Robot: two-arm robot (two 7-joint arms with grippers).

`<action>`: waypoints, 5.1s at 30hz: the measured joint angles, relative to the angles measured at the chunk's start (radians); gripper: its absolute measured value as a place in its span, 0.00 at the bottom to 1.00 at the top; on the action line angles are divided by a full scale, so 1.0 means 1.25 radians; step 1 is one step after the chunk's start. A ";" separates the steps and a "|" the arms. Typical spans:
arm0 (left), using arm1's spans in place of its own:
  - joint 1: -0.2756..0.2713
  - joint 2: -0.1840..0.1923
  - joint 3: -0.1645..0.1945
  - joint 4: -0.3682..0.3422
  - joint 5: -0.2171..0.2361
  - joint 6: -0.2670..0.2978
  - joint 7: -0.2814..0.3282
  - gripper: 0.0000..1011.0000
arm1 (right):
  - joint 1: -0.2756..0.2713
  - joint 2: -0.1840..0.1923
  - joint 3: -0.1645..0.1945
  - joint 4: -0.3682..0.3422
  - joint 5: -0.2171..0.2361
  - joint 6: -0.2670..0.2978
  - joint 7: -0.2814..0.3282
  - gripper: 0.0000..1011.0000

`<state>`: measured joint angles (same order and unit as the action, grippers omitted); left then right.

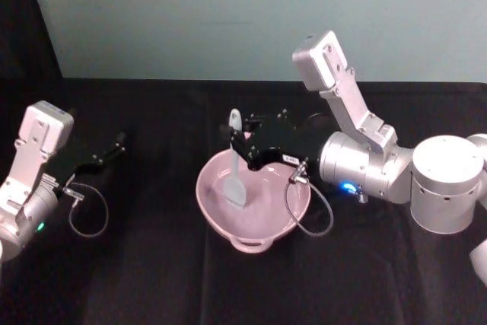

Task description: Use the one hand to pick up the spoon and stir the clear water in the bowl.

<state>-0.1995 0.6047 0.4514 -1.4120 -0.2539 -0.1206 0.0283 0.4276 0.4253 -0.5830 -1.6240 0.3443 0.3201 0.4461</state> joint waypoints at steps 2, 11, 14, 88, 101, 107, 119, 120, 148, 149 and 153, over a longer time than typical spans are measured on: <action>0.000 0.000 0.000 0.000 0.000 0.000 0.000 1.00 | 0.003 -0.006 0.003 0.012 -0.005 -0.005 -0.007 0.12; 0.000 0.000 0.000 0.000 0.000 0.000 0.000 1.00 | 0.012 -0.020 0.026 0.053 -0.043 -0.020 -0.037 0.12; 0.000 0.000 0.000 0.000 0.000 0.000 0.000 1.00 | 0.010 -0.016 0.034 0.053 -0.054 -0.020 -0.040 0.12; 0.000 0.000 0.000 0.000 0.000 0.000 0.000 1.00 | -0.011 -0.005 0.056 0.029 -0.036 -0.016 -0.053 0.12; 0.000 0.000 0.000 0.000 0.000 0.000 0.000 1.00 | -0.085 0.068 0.084 -0.117 -0.028 0.057 -0.015 0.12; 0.000 0.000 0.000 0.000 0.000 0.000 0.000 1.00 | -0.118 0.094 0.091 -0.183 0.010 0.081 0.005 0.12; 0.000 0.000 0.000 0.000 0.000 0.000 0.000 1.00 | -0.095 0.079 0.056 -0.175 0.050 0.087 0.016 0.12; 0.000 0.000 0.000 0.000 0.000 0.000 0.000 1.00 | -0.091 0.076 0.053 -0.169 0.052 0.084 0.016 0.12; 0.000 0.000 0.000 0.000 0.000 0.000 0.000 1.00 | -0.017 -0.016 0.042 -0.001 -0.028 0.017 -0.071 0.12; 0.000 0.000 0.000 0.000 0.000 0.000 0.000 1.00 | -0.018 -0.014 0.044 -0.002 -0.032 0.020 -0.073 0.12; 0.000 0.000 0.000 0.000 0.000 0.000 0.000 1.00 | -0.025 -0.001 0.053 -0.020 -0.048 0.033 -0.078 0.12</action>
<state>-0.1995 0.6047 0.4514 -1.4120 -0.2539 -0.1206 0.0283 0.3962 0.4242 -0.5171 -1.6487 0.2845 0.3617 0.3489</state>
